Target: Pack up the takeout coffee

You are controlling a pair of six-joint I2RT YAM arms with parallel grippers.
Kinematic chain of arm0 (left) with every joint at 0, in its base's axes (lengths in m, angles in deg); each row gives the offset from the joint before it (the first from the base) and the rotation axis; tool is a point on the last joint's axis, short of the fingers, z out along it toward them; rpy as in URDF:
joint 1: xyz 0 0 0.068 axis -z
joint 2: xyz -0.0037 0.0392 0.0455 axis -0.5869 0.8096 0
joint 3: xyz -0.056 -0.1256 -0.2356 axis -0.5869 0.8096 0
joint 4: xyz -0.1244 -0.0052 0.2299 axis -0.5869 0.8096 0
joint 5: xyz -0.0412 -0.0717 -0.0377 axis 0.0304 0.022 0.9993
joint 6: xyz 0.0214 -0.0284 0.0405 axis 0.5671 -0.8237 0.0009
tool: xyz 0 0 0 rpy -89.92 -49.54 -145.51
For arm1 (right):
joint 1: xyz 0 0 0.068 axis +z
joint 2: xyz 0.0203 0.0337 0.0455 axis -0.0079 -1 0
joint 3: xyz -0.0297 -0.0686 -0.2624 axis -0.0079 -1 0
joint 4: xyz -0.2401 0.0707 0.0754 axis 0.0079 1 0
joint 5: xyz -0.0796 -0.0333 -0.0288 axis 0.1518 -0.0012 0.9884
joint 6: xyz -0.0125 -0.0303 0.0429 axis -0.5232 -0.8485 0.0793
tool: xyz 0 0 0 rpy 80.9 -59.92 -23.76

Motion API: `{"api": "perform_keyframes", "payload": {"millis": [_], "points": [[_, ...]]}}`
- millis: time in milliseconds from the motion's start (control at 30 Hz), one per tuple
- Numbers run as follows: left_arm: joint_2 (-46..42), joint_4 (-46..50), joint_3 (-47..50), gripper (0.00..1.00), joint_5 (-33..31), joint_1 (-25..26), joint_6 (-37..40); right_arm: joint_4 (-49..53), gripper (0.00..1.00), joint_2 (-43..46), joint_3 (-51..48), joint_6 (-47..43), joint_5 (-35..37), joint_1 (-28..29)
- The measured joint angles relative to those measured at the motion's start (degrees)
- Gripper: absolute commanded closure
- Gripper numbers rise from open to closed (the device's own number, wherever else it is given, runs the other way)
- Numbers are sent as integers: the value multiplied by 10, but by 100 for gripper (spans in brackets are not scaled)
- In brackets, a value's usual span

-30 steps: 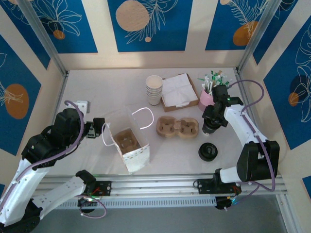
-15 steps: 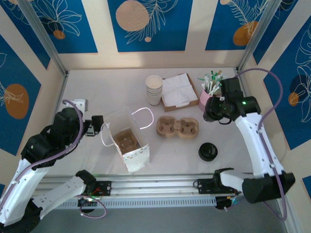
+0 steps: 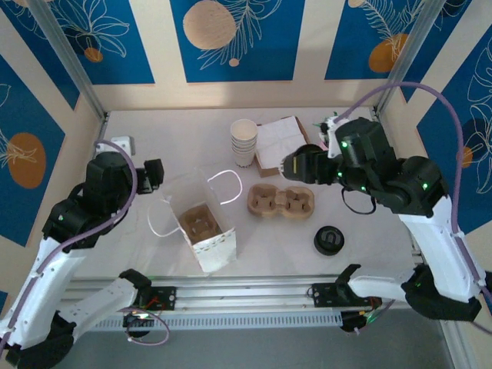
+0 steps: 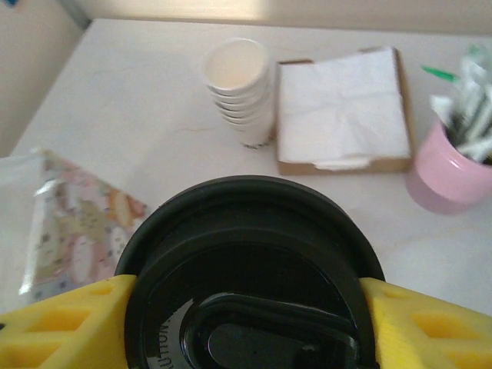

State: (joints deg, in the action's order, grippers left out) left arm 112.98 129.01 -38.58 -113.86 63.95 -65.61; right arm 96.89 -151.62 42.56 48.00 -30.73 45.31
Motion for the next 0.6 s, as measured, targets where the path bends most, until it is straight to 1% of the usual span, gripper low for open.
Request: {"api": "perform_keyframes", "payload": {"millis": [67, 233, 333, 500, 600], "points": [[2, -10, 0, 21, 30, -43, -5, 5, 36, -26, 38, 0, 27, 59], [3, -37, 9, 22, 111, -144, -22, 2, 36, -70, 103, -9, 78, 168], [3, -63, 44, 22, 160, -195, -41, -3, 37, -92, 137, -18, 108, 228], [14, -92, 114, 23, 238, -284, -73, -33, 37, -122, 164, -33, 127, 290], [19, -101, 148, 22, 263, -308, -85, -37, 37, -158, 200, -38, 132, 323]]}}
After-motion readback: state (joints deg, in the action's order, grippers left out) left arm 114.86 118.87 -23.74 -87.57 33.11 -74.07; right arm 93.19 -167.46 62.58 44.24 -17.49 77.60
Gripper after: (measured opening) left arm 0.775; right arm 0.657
